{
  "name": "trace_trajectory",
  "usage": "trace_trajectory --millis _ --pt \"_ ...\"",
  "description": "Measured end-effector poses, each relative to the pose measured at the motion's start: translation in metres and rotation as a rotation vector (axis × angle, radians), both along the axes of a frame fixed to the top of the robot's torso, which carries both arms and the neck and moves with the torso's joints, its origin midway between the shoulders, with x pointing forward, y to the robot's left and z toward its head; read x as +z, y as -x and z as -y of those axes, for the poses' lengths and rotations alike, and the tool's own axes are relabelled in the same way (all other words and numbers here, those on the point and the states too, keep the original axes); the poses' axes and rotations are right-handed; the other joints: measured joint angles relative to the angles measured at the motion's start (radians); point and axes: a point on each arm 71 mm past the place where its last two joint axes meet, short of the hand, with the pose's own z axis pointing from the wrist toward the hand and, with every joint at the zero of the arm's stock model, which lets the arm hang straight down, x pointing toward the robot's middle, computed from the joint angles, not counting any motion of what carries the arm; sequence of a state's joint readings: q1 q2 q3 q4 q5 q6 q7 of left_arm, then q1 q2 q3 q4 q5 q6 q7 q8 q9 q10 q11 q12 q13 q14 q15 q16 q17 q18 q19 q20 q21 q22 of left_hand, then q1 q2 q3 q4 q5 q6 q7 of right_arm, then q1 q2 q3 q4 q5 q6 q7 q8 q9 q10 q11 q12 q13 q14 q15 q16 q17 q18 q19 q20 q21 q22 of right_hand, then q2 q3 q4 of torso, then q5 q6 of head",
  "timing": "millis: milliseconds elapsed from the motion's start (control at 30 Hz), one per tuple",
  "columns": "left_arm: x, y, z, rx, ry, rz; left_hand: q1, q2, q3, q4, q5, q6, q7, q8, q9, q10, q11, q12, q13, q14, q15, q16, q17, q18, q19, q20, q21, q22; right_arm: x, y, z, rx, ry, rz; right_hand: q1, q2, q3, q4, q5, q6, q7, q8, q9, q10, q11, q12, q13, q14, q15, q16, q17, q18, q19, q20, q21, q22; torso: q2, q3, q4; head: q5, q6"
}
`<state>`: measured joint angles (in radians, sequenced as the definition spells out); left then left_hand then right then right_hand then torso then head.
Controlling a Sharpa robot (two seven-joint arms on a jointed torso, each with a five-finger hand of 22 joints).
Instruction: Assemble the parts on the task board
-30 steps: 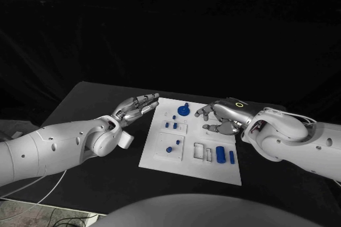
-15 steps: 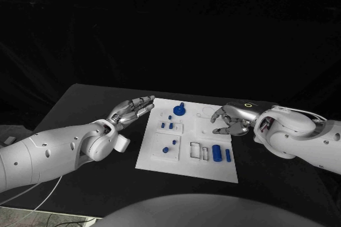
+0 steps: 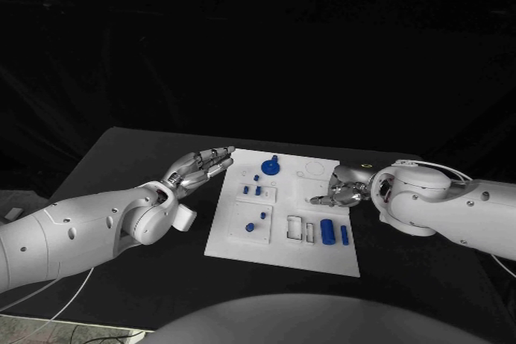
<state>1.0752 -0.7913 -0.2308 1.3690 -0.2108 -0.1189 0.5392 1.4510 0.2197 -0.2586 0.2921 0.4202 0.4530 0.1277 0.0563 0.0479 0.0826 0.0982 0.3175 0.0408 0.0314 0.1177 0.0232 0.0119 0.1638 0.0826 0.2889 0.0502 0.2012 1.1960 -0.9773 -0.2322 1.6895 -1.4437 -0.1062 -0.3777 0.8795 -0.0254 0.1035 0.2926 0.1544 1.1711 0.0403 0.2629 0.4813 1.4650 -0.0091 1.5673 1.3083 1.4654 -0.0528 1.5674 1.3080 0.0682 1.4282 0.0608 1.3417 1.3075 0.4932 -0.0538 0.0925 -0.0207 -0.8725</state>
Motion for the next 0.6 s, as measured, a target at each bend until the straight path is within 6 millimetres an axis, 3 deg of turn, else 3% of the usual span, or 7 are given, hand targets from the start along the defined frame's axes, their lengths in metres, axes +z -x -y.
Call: trace_trajectory --millis 200,367,600 --pt "0.0 0.0 0.001 -0.002 0.0 -0.002 0.004 0.004 0.0 0.0 0.004 0.022 0.009 0.005 0.002 0.007 0.007 0.014 0.001 0.007 0.0 0.005 0.003 0.0 0.007 0.0 0.004 0.004 -0.009 -0.007 -0.008 -0.049 0.092 -0.084 -0.038 -0.023 0.0 0.0 -0.014 0.062 -0.016 0.0 0.0 0.004 -0.018 0.0 0.0 0.0 -0.015 0.0 0.0 0.0 -0.006 -0.009 0.0 0.0 0.0 0.0001 0.0003 -0.002 0.0" --pt "-0.001 0.0 0.002 -0.007 0.001 -0.005 0.007 0.007 0.0 0.0 0.004 0.034 0.013 0.011 0.003 0.012 0.012 0.02 0.002 0.011 0.004 0.009 0.004 0.0 0.011 -0.003 0.009 0.01 -0.015 -0.011 -0.012 -0.065 0.164 -0.143 -0.041 -0.026 0.001 -0.001 -0.02 0.065 -0.019 -0.018 -0.011 0.004 -0.018 0.0 0.0 0.001 -0.016 0.0 0.0 0.0 0.003 -0.019 0.008 0.0 -0.001 -0.0003 0.0006 -0.004 0.0" --pt "-0.001 0.0 0.002 -0.012 0.003 -0.01 0.001 0.015 0.0 0.0 -0.009 0.094 0.023 0.031 0.009 0.024 0.023 0.043 0.004 0.02 0.013 0.015 0.005 0.0 0.021 0.0 0.014 0.013 -0.02 -0.014 -0.008 -0.082 0.243 -0.205 -0.011 -0.026 0.03 -0.03 0.102 0.066 -0.019 -0.064 -0.046 0.004 -0.018 0.0 0.0 0.001 -0.023 0.0 0.0 0.0 0.008 -0.024 0.012 0.0 -0.001 -0.0005 0.0004 0.005 0.0"
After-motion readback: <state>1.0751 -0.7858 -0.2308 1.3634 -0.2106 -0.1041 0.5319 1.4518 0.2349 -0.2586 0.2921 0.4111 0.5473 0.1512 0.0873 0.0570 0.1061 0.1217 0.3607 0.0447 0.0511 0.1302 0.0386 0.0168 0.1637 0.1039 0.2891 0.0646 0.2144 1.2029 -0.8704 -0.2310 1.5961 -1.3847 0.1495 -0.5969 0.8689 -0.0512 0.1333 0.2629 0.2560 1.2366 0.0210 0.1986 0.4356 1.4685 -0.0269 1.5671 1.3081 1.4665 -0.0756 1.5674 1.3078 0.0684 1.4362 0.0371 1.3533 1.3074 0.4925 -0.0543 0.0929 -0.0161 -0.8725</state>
